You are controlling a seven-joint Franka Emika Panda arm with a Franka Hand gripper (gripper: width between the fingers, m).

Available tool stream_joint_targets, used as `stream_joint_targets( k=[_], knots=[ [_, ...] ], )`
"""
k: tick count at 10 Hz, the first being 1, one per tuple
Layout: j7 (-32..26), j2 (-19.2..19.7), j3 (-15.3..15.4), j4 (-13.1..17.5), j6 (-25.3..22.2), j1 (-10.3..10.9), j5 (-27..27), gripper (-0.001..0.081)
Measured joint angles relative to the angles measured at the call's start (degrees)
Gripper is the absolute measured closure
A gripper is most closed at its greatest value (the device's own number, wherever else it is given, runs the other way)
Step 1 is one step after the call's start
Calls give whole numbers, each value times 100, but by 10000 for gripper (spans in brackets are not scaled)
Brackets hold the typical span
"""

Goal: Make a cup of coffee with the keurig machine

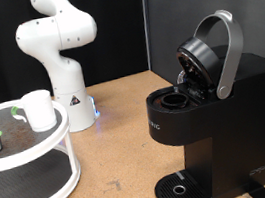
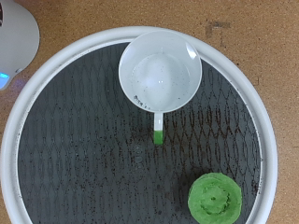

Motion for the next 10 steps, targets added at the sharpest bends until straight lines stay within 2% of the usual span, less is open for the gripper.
stream_joint_targets(
  k=[1, 3, 4, 5, 6, 7, 8, 9, 10],
  knots=[
    [-276, -12, -12, -10, 2, 32, 1, -1],
    [-1572, -6, -144, -47, 76, 214, -217, -1],
    [-2217, 45, -271, -117, 286, 334, -432, -1],
    [-2685, 122, -416, -225, 704, 435, -646, -1],
    [-3006, 164, -512, -315, 1002, 520, -778, -1],
    [-2860, 164, -510, -309, 934, 506, -741, -1],
    [-3006, 144, -545, -335, 1005, 515, -695, -1],
    [-3502, 96, -702, -387, 1164, 608, -516, -1],
    [-4075, 81, -965, -450, 1388, 811, -364, -1]
  ],
)
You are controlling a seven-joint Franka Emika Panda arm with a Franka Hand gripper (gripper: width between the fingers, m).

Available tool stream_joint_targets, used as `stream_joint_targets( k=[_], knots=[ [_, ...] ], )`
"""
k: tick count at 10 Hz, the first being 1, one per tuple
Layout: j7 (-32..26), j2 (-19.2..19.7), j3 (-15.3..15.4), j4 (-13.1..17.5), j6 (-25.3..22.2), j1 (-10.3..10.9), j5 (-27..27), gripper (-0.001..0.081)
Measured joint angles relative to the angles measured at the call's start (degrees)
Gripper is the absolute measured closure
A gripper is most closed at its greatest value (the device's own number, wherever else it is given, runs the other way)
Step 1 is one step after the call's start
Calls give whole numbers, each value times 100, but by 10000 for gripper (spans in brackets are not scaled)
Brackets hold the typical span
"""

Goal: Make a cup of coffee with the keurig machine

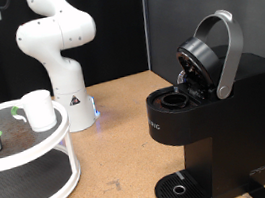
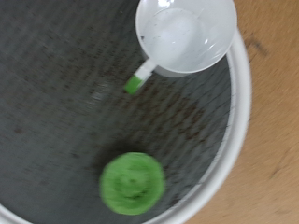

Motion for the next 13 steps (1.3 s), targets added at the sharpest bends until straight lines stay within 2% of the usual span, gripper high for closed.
stream_joint_targets(
  k=[2, 4, 6, 8, 10, 13],
  knots=[
    [-606, 192, -371, -106, 274, 367, 20, -1],
    [-873, 607, -590, -117, 364, 555, -50, -1],
    [-797, 1084, -664, -157, 705, 557, -141, -1],
    [-1028, 1056, -690, -161, 703, 560, -118, -1],
    [-1330, 1000, -875, -280, 879, 555, -95, -1],
    [-1351, 1143, -1156, -648, 1566, 535, -295, -1]
  ],
)
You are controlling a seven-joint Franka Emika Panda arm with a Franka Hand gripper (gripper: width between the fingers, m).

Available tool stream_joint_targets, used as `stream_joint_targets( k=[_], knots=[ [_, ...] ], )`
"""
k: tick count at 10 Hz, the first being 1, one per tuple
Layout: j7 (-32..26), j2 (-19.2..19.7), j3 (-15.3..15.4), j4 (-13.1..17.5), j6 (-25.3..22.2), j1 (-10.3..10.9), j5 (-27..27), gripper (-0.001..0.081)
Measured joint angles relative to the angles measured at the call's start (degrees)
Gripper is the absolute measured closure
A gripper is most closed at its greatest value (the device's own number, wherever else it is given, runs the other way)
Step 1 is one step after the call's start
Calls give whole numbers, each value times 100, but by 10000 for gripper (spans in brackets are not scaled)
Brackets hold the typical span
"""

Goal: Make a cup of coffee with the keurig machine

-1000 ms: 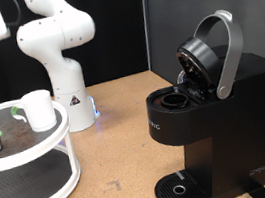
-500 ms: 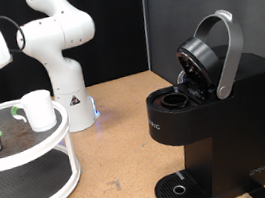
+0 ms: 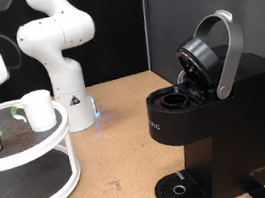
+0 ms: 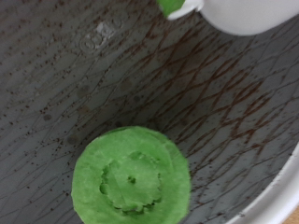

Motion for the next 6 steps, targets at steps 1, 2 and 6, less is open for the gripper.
stream_joint_targets(
  k=[1, 2, 6],
  knots=[
    [0, 141, -92, -91, 242, 5, -7, -1],
    [0, 302, -169, -155, 457, 20, -7, -1],
    [-133, 773, -443, -347, 1161, 185, 59, -1]
  ],
)
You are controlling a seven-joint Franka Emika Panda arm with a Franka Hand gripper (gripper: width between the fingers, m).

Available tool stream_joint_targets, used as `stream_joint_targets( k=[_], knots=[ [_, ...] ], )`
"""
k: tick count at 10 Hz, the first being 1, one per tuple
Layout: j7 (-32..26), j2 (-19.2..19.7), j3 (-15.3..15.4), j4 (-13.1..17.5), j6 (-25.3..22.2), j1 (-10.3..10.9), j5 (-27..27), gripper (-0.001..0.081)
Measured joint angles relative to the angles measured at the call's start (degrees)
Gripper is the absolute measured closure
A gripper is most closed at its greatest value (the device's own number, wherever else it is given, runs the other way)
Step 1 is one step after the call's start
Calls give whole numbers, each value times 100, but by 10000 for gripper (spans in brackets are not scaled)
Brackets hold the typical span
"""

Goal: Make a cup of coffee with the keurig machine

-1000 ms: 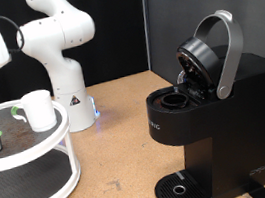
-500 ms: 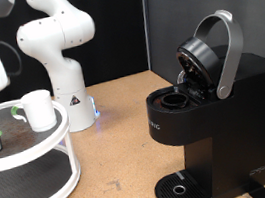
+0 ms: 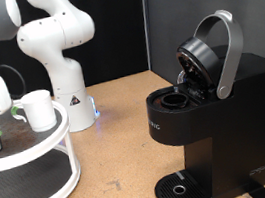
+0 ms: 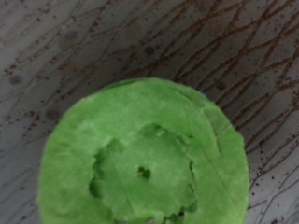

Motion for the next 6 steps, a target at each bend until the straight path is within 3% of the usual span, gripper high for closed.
stream_joint_targets(
  k=[6],
  knots=[
    [-265, 134, -152, -235, 314, 151, 189, -1]
  ],
)
